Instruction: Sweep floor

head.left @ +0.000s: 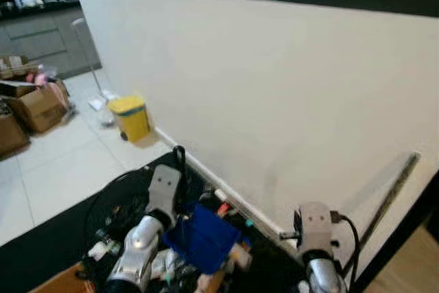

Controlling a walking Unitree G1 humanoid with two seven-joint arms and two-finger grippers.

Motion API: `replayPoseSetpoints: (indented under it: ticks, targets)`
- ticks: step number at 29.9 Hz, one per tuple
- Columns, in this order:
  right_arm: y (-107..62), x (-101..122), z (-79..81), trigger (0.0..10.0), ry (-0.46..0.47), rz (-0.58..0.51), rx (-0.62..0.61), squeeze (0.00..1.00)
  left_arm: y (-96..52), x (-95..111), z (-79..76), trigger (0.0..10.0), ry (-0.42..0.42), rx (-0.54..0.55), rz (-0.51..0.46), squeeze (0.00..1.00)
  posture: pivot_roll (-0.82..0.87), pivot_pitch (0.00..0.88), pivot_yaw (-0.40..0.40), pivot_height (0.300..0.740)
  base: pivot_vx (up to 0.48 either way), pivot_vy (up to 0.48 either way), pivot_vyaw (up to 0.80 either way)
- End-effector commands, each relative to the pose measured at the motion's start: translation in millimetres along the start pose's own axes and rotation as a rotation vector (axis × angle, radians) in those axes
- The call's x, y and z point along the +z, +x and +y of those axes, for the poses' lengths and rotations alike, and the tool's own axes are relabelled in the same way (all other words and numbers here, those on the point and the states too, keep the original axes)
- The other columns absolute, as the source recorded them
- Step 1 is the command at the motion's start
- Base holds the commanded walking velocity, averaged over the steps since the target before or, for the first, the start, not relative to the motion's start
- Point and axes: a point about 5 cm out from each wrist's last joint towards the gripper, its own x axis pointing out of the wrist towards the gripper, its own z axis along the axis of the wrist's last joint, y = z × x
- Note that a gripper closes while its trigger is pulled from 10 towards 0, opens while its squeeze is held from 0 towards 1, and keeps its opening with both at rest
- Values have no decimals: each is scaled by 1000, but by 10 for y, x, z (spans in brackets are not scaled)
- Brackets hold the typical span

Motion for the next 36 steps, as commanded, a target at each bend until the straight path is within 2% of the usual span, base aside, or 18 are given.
replayPoseSetpoints:
  ticks: [1, 14, 17, 30, 33, 36]
  targets:
    - [-29, -37, 78, 10000, 10, 16, 19, 0, 12, 75, 33, 10000, 7, 15, -36, 0, -41, 76, 67, 740, 352, -319, 0]
    - [-27, -38, 67, 10000, 4, 16, 20, 0, -1, 75, 15, 10000, 11, -2, -41, 0, -44, 73, 65, 740, 346, -269, 0]
    - [-28, -38, 59, 10000, 2, 16, 19, 0, -25, 69, 16, 10000, -8, -7, -44, 0, -47, 74, 67, 740, 0, 0, 0]
    - [-38, -51, 34, 10000, -7, 20, 13, 0, -71, 39, 61, 10000, 4, -10, -33, 0, -48, 69, 69, 740, 0, 0, 0]
    - [-41, -61, 11, 10000, -22, 25, -3, 0, -73, 38, 59, 10000, 4, -12, -32, 0, -49, 70, 68, 740, 0, 0, 0]
    - [-51, -107, -86, 10000, -78, 55, -57, 0, -71, 35, 57, 10000, 4, -13, -29, 0, -50, 73, 67, 740, 0, 0, 0]
